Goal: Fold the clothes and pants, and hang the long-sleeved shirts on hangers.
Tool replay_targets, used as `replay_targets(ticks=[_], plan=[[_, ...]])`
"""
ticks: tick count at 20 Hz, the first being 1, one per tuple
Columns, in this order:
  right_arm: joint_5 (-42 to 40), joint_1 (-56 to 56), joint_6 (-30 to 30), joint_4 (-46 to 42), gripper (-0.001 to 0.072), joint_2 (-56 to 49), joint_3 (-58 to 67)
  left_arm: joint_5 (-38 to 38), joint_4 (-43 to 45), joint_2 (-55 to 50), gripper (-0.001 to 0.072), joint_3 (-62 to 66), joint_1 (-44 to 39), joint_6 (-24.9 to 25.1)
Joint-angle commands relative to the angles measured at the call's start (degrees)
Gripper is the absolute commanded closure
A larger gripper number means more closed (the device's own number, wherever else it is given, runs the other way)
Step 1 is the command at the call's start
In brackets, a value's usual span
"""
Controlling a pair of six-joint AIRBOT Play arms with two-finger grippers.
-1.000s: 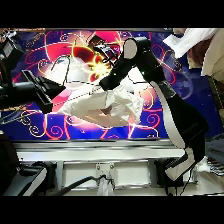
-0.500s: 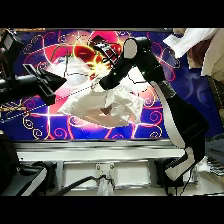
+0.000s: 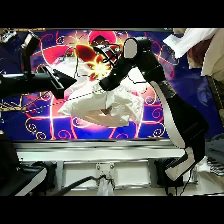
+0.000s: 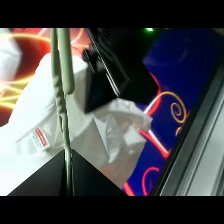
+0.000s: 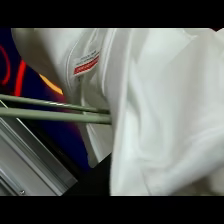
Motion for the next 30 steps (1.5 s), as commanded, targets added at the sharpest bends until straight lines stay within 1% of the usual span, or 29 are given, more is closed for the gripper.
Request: replay_targets(ticks=[1,3,5,6,8,9,11,13,15,17,22,26,28,29,30], plan=[[4.7,0.1,-0.1,2.9,0.0689,0.4,0.0,2.6,-6.7,-4.5,0.0701,0.0,0.0,4.7],[4.5,0.8,-0.1,2.8,0.0689,1.7,0.1,5.7,-6.9,-6.6,0.0701,0.0,0.0,5.1],[4.5,1.2,-0.1,2.9,0.0689,3.0,0.1,5.9,-10.2,-9.2,0.0701,0.0,0.0,8.7],[4.5,1.5,0.0,2.8,0.0689,3.6,0.0,5.7,-12.8,-10.7,0.0701,0.0,0.0,10.6],[4.5,2.0,0.2,2.7,0.0689,4.3,0.0,4.2,-20.7,-14.4,0.0701,0.0,0.0,15.0],[4.4,2.1,0.2,2.7,0.0689,4.5,0.1,2.3,-25.2,-16.2,0.0701,0.0,0.0,17.5],[3.9,2.3,1.3,2.7,0.0689,4.7,0.1,-1.6,-32.3,-20.1,0.0701,0.0,0.0,20.2],[2.7,2.3,1.8,2.7,0.0689,5.0,0.1,-5.0,-35.6,-23.7,0.0701,0.0,0.0,21.2],[1.8,2.3,2.7,2.8,0.0689,5.5,0.1,-7.9,-35.8,-27.1,0.0701,0.0,0.0,21.8],[1.2,2.3,3.7,2.8,0.0690,6.2,0.1,-10.0,-37.6,-30.1,0.0701,0.0,0.0,23.5],[1.1,2.5,6.0,5.6,0.0690,9.0,0.0,-14.7,-50.3,-36.6,0.0700,0.0,0.0,28.9],[1.0,2.5,6.7,8.6,0.0690,10.4,0.1,-15.4,-55.7,-40.0,0.0701,0.0,0.1,30.2],[0.1,2.5,6.7,8.1,0.0690,10.8,0.1,-15.7,-60.9,-41.0,0.0700,0.0,0.9,30.3],[-1.1,2.4,6.6,7.1,0.0690,10.7,0.0,-16.6,-63.7,-41.3,0.0700,0.0,1.4,31.5],[-3.0,2.4,6.4,4.5,0.0690,10.7,0.0,-17.4,-65.5,-41.5,0.0700,0.0,1.9,31.7]])
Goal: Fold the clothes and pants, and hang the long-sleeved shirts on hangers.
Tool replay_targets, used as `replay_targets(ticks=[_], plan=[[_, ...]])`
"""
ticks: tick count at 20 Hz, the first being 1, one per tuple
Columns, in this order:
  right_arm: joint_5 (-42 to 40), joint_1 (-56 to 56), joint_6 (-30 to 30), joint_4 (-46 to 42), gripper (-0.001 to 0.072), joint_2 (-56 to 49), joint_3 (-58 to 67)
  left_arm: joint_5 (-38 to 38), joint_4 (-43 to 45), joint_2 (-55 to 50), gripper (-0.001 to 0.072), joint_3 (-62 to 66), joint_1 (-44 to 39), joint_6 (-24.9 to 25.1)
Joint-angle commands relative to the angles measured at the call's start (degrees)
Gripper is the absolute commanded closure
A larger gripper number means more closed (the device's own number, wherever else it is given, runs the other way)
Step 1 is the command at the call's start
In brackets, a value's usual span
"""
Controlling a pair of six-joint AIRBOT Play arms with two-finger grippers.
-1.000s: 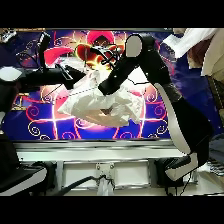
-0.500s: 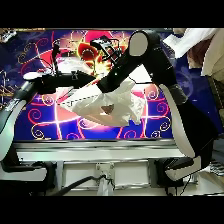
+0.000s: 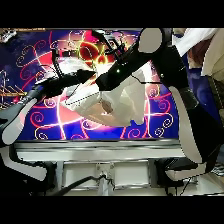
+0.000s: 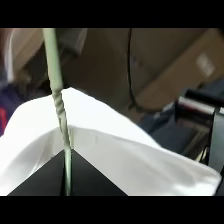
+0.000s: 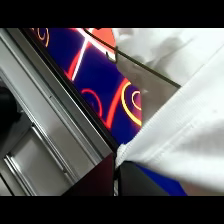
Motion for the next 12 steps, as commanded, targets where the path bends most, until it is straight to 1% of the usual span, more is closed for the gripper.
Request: replay_targets(ticks=[1,3,5,8,12], plan=[[-5.1,0.0,-0.3,-6.0,0.0690,0.3,0.0,-3.0,-8.5,-1.5,0.0701,0.0,1.4,1.7],[-9.4,0.0,-0.2,-11.0,0.0690,0.3,0.0,-5.8,-6.8,-1.7,0.0700,0.0,1.6,1.6],[-10.0,0.0,0.0,-10.0,0.0690,0.3,0.1,-8.9,-4.9,-2.0,0.0700,0.0,0.8,1.6],[-5.6,1.3,1.4,-4.6,0.0690,0.4,0.1,-11.1,-5.7,-2.8,0.0701,0.0,-0.5,1.7],[1.0,5.7,2.4,-3.6,0.0689,0.4,0.1,-21.9,-8.4,-4.7,0.0701,0.1,-0.9,1.1]])
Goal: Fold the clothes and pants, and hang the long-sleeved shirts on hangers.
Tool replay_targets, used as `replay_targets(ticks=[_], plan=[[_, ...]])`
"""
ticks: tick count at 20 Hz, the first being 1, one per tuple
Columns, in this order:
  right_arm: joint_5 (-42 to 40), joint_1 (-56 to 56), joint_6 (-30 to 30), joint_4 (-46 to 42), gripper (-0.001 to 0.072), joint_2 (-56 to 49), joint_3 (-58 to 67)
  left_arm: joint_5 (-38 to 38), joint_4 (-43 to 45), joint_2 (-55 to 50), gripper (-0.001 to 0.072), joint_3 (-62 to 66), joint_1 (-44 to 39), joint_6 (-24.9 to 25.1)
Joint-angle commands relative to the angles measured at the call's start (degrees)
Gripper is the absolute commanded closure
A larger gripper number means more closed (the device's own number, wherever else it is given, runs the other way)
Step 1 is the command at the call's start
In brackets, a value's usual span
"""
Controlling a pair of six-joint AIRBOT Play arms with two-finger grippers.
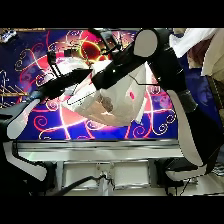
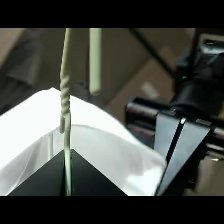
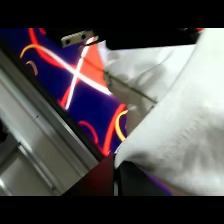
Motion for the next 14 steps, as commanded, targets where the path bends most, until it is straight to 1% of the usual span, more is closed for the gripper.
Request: replay_targets(ticks=[1,2,3,4,5,7,8,9,10,11,12,13,14], plan=[[4.7,3.1,0.9,1.2,0.0689,0.0,0.1,-9.8,-2.1,-1.3,0.0700,0.1,-0.3,-1.0],[4.7,3.5,0.9,1.0,0.0676,0.0,0.1,-11.4,-2.1,-1.3,0.0701,0.1,-0.3,-1.0],[4.3,3.6,1.2,0.9,0.0549,0.1,0.1,-12.6,-2.0,-1.3,0.0700,0.1,-0.3,-1.1],[3.7,3.6,1.7,0.7,0.0389,0.4,0.1,-12.6,-1.8,-1.2,0.0701,0.1,-0.3,-2.0],[2.8,3.6,2.3,0.8,0.0291,1.0,0.1,-12.6,-1.9,-1.2,0.0701,0.1,-0.3,-2.6],[1.2,3.6,2.3,0.1,0.0288,3.8,0.8,-12.6,-1.8,-1.2,0.0701,0.1,-0.5,-3.0],[0.3,3.6,1.1,-2.1,0.0289,5.9,1.8,-12.6,-1.8,-1.2,0.0701,0.1,-0.6,-3.4],[-0.8,3.6,-2.2,-5.6,0.0290,8.4,2.8,-12.6,-1.8,-1.1,0.0701,0.1,-0.7,-4.0],[-3.1,3.6,-8.4,-11.0,0.0290,11.7,2.9,-12.6,-1.8,-1.1,0.0702,0.1,-0.8,-4.7],[-4.6,3.6,-17.2,-16.7,0.0288,14.8,2.8,-12.6,-1.3,-1.0,0.0700,0.1,-0.9,-4.7],[-5.4,3.5,-28.7,-23.1,0.0267,17.8,2.4,-12.6,-0.7,-0.7,0.0700,0.1,-1.0,-4.7],[-6.3,3.0,-36.4,-28.7,0.0211,19.9,1.5,-12.6,-0.3,-0.2,0.0700,0.1,-1.3,-4.7],[-7.7,1.7,-39.5,-32.4,0.0191,21.2,0.5,-12.6,-0.3,0.5,0.0700,0.1,-1.6,-4.7]])
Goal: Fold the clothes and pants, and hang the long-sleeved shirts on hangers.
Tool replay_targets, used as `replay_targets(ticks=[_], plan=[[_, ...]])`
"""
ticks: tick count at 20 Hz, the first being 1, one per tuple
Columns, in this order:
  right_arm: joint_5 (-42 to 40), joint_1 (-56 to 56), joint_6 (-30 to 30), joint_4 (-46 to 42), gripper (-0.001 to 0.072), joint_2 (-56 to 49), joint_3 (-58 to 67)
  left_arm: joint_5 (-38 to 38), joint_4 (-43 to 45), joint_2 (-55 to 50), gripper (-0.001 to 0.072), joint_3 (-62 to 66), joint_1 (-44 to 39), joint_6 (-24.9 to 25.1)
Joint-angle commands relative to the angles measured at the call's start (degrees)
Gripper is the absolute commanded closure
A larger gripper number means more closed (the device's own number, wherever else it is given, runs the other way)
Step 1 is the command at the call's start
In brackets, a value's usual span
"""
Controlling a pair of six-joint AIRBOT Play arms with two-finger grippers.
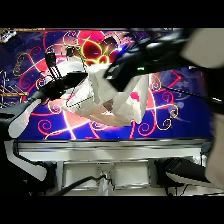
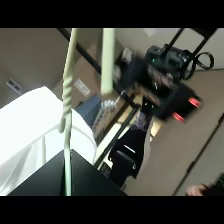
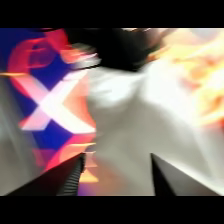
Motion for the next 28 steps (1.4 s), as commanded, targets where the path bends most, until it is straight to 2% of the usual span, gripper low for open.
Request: replay_targets(ticks=[1,2,5,10,17,25,26,28], plan=[[-5.2,-3.6,-17.2,-14.8,0.0191,5.8,-1.6,-0.3,0.7,1.6,0.0700,0.0,-0.8,-0.3],[-4.9,-6.5,-15.1,-12.1,0.0191,5.7,-2.6,-0.3,0.7,2.1,0.0699,0.0,-1.0,-0.3],[-2.3,-13.2,-14.2,0.6,0.0069,5.0,-7.6,-0.3,0.9,2.7,0.0700,0.0,-1.0,-0.3],[-2.5,-15.6,-14.6,6.0,0.0070,4.4,-12.3,0.7,5.7,2.7,0.0699,0.0,-1.0,-0.3],[-1.2,-15.6,-14.6,13.6,0.0081,4.4,-12.8,1.4,6.0,2.7,0.0699,0.0,-1.0,-0.3],[-3.7,-15.6,-16.1,14.4,0.0089,0.0,-19.0,1.4,6.0,2.7,0.0699,0.0,-1.0,-0.3],[-4.9,-15.6,-16.1,14.4,0.0100,-0.8,-19.1,1.4,6.0,2.7,0.0700,0.0,-1.0,-0.3],[-6.9,-15.6,-16.1,13.3,0.0390,-1.8,-19.0,1.4,6.0,2.7,0.0699,0.0,-0.9,-0.5]])
